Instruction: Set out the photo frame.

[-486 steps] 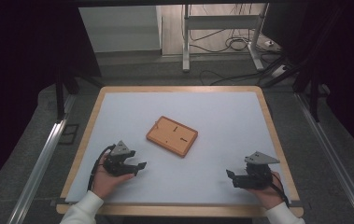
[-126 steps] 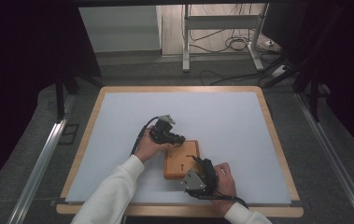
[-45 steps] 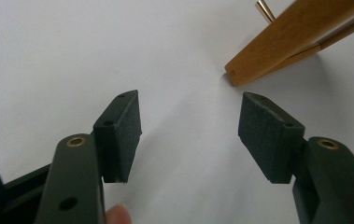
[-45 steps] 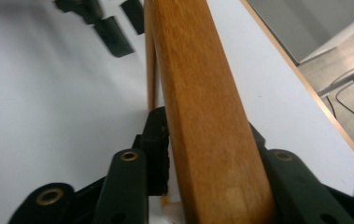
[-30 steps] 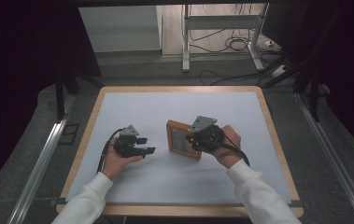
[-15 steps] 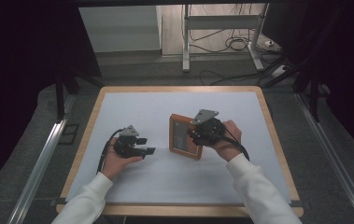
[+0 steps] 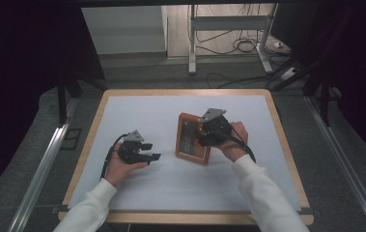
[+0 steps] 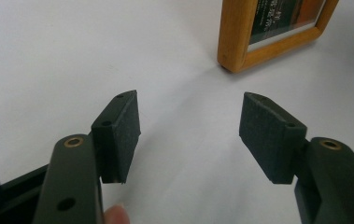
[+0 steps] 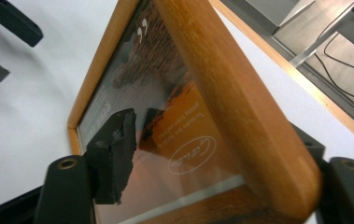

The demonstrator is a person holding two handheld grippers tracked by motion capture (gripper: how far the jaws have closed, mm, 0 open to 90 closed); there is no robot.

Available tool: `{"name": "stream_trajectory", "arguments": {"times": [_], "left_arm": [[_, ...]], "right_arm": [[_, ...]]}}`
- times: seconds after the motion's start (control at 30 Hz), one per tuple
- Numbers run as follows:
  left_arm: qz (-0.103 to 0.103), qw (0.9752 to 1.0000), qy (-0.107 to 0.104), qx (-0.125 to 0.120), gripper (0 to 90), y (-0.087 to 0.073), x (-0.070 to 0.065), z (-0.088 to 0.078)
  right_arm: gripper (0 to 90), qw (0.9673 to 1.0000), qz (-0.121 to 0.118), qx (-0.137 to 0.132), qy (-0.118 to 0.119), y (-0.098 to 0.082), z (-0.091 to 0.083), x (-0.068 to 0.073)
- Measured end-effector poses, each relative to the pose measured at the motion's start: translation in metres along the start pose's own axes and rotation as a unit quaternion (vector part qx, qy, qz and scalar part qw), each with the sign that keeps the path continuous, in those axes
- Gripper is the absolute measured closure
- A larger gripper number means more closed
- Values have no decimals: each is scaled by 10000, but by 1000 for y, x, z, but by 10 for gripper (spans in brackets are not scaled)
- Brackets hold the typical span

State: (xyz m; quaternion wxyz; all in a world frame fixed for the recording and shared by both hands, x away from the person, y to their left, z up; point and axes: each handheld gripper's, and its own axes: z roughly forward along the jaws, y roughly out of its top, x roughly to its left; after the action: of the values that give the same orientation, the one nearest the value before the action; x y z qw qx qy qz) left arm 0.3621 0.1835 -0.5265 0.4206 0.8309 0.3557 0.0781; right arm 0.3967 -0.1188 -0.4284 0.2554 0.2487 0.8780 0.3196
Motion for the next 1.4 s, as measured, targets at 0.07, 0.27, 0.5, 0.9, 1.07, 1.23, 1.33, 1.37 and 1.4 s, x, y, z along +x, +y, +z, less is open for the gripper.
{"name": "stream_trajectory", "arguments": {"times": [0.07,0.27,0.5,0.9,1.07,1.23,1.33,1.37,1.4], "left_arm": [[1,10000,-2,8,378,0,0,0],[-3,10000,-13,22,378,-1,0,0],[-1,10000,-17,21,376,-1,-1,2],[11,10000,-22,29,376,-1,0,0],[7,10000,-24,27,375,-1,0,0],[3,10000,-15,16,374,-1,-1,0],[17,10000,29,23,374,-2,-2,0],[52,10000,67,21,374,-2,-2,0],[76,9999,83,37,374,-2,-3,0]], "right_arm": [[288,10000,25,11,-24,0,3,-1],[275,9999,166,-7,-10,-1,6,-4],[241,9997,237,4,-70,-2,9,-4],[152,9979,612,-110,-176,-4,11,-8],[143,9960,827,-271,-206,-9,2,-12],[134,9932,1034,-475,-248,-20,-11,-13],[132,9910,1171,-590,-253,-32,-21,-13],[132,9904,1208,-620,-252,-36,-24,-13],[132,9896,1262,-647,-232,-40,-26,-12]]}}
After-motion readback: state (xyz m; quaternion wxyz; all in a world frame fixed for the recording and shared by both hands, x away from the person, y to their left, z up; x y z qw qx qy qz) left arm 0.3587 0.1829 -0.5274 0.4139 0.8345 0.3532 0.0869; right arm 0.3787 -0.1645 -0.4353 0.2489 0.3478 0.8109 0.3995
